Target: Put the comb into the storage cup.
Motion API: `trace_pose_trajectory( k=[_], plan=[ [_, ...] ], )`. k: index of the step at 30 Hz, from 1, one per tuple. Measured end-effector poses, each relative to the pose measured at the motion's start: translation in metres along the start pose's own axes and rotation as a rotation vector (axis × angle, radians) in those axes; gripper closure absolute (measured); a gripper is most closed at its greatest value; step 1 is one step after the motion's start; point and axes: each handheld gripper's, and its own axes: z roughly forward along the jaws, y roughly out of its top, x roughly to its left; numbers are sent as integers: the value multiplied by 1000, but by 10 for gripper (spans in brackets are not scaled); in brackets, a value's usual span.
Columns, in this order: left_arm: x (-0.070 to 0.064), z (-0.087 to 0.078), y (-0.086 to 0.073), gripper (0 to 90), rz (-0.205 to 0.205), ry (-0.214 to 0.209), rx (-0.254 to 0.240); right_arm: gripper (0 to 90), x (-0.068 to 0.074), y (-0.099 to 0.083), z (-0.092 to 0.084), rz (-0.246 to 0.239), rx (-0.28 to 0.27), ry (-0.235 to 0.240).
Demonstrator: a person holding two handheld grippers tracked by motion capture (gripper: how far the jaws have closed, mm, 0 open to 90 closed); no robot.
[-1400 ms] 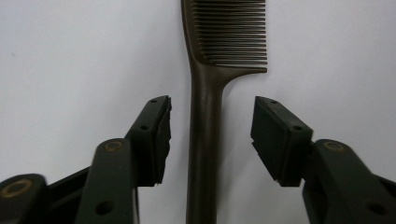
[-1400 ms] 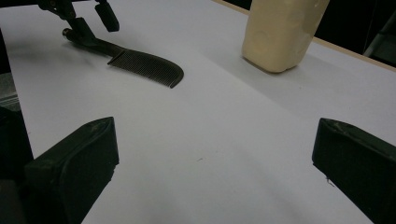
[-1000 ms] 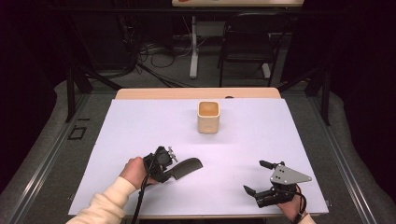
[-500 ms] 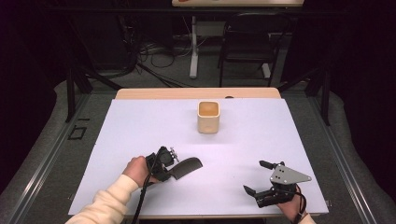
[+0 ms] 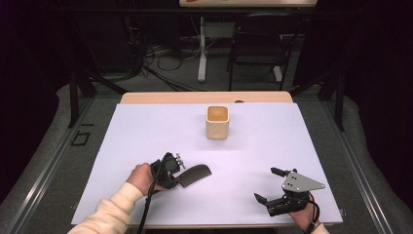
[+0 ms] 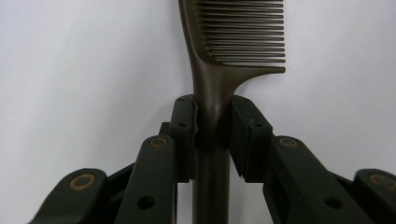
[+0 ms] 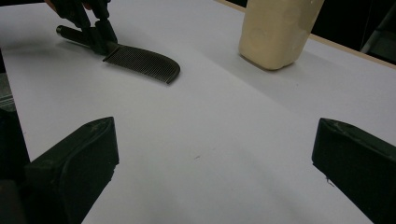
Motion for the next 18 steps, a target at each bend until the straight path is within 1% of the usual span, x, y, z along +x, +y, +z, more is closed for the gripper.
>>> trace_pose_trajectory(
  k=[2,5,7,9,11,14,16,17,18],
  plan=[
    [0,-2,-1,725,-5,2,-8,1,0,0,0,-2,1,-1],
    [-1,-5,-4,725,-15,0,-36,1,0,0,0,1,2,0],
    [0,-6,-4,725,-14,1,-43,1,0,0,0,1,1,-1],
    [0,-9,-8,725,-30,-3,-75,1,0,0,0,3,1,-1],
    [0,-12,-10,725,-39,3,-98,1,0,0,0,3,2,-1],
    [0,-15,-13,726,-64,7,-140,1,-1,0,0,6,3,-3],
    [1,-17,-14,726,-68,11,-166,1,-1,0,0,5,2,-4],
    [1,-19,-15,726,-73,5,-179,1,-1,0,0,8,-1,-5],
    [1,-21,-15,726,-83,8,-196,1,-1,0,1,13,1,-1]
  ],
)
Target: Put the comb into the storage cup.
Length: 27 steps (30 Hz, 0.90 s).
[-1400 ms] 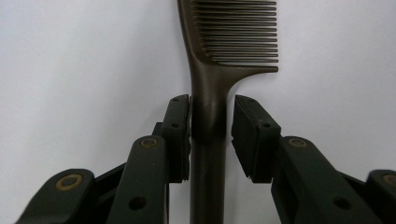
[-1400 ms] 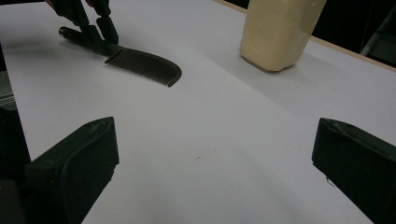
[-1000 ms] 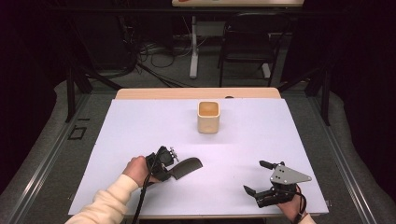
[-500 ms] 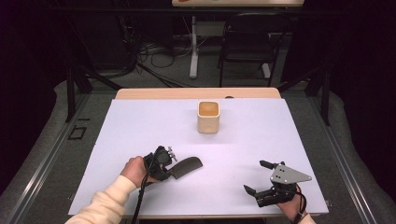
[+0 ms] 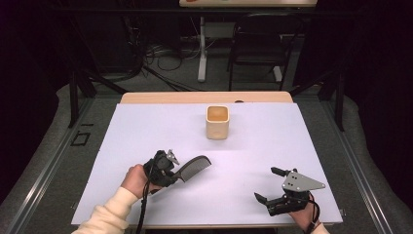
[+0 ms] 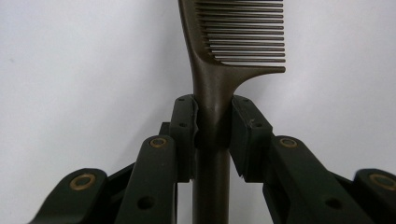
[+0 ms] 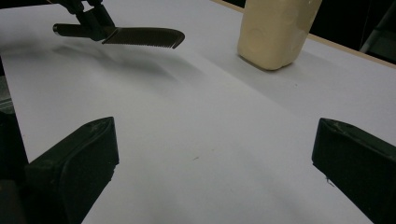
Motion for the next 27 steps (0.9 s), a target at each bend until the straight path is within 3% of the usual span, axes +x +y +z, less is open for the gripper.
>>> trace_pose_trajectory(
  k=[10,12,14,19,27],
  plan=[
    [-4,-8,-11,727,-41,-12,-124,0,1,0,1,3,3,6],
    [-4,-8,-12,727,-47,-5,-146,0,1,0,0,4,0,7],
    [-5,-8,-16,727,-69,19,-204,0,1,0,1,4,6,4],
    [-6,-10,-20,727,-97,25,-289,0,0,-1,0,9,7,-1],
    [-8,-16,-23,728,-102,47,-366,0,1,-2,0,9,14,-4]
  ],
)
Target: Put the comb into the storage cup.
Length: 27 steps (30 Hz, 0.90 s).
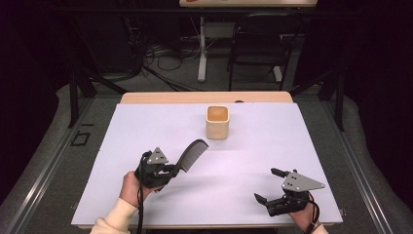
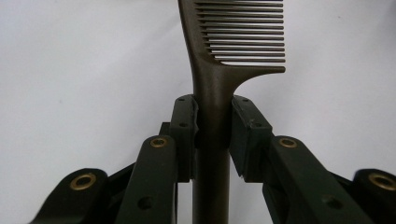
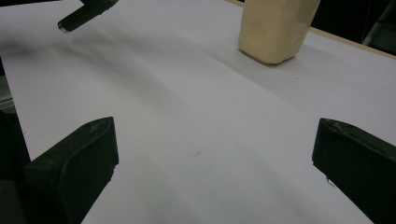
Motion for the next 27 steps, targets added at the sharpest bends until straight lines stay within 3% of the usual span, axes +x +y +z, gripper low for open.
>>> trace_pose_trajectory(
  k=[12,15,21,27],
  plan=[
    [3,0,2,727,-16,-6,-63,0,1,0,-2,1,-6,-1],
    [0,0,4,727,4,-5,-75,0,1,0,-2,-2,-6,-5],
    [2,2,6,728,-2,8,-111,0,0,-1,-2,20,-8,-4],
    [0,8,10,728,5,-7,-128,0,-2,-1,-1,29,-3,-8]
  ],
)
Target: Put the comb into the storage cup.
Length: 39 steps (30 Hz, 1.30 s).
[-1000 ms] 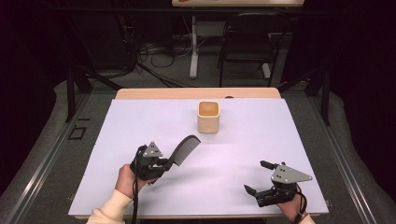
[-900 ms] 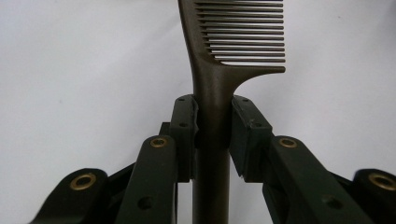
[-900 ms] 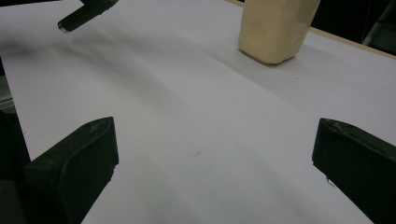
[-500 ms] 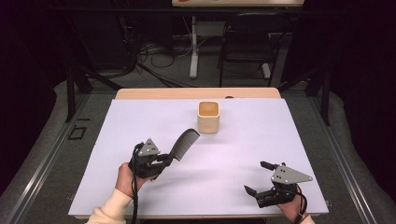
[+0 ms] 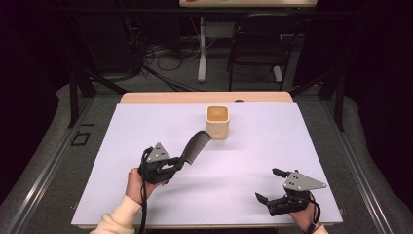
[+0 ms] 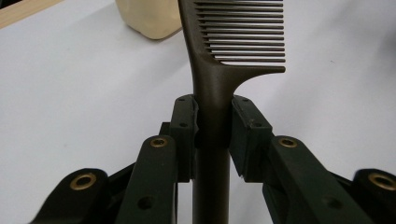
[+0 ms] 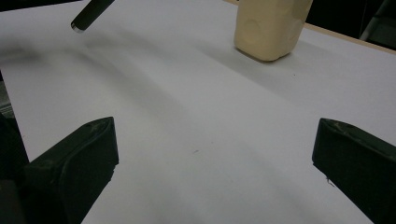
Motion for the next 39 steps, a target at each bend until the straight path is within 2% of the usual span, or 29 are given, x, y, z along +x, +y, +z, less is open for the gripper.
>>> trace_pose_trajectory(
  k=[4,10,26,28,31,33,39],
  plan=[
    [2,2,3,728,11,4,-17,0,1,-1,-1,4,15,4],
    [6,0,5,728,-8,2,-40,0,0,-2,0,18,15,3],
    [19,2,7,727,-30,1,-63,0,-1,1,5,-1,19,24],
    [21,1,8,727,-49,6,-74,0,0,2,8,-3,15,31],
    [23,-1,10,727,-41,14,-83,3,0,3,10,-10,7,35],
    [26,1,10,727,-53,8,-88,3,-1,3,11,-7,10,36],
    [26,4,16,727,-50,5,-98,0,0,4,14,-12,14,48]
  ],
)
